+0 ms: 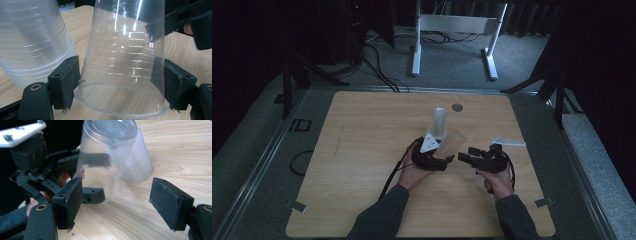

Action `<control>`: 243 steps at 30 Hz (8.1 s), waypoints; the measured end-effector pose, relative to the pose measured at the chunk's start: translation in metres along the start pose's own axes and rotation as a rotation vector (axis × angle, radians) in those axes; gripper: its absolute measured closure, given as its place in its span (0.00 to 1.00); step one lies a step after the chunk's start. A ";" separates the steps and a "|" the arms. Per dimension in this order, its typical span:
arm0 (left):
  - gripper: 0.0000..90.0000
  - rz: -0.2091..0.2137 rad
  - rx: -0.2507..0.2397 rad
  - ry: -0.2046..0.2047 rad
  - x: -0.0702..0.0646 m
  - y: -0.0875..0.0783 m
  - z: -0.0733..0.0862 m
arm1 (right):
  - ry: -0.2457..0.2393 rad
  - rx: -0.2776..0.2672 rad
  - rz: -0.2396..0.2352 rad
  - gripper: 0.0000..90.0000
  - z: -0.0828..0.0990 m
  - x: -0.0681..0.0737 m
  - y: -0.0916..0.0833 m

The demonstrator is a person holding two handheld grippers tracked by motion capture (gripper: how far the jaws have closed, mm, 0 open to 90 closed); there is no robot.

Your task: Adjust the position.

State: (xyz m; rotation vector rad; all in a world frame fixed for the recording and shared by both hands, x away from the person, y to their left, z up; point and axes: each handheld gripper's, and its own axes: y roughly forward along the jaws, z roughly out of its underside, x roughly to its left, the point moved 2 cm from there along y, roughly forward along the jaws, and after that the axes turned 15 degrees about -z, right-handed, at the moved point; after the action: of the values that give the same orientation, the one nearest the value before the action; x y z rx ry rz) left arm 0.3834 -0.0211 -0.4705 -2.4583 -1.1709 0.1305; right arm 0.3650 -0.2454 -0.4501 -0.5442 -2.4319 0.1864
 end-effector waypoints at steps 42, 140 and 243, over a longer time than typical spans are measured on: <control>0.26 0.081 0.036 0.088 0.018 -0.023 -0.008 | -0.242 0.328 0.160 0.45 -0.022 0.004 -0.015; 0.27 0.145 0.189 0.440 0.008 -0.027 0.000 | -0.515 0.837 0.182 0.42 -0.034 0.039 0.022; 0.27 0.196 0.231 0.676 -0.019 -0.031 0.009 | -0.596 1.123 0.046 0.40 -0.008 0.049 0.066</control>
State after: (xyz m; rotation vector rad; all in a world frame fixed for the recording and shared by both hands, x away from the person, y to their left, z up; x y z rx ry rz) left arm 0.3465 -0.0152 -0.4675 -2.1376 -0.5843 -0.4510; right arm 0.3571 -0.1654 -0.4337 -0.0026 -2.3270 1.7860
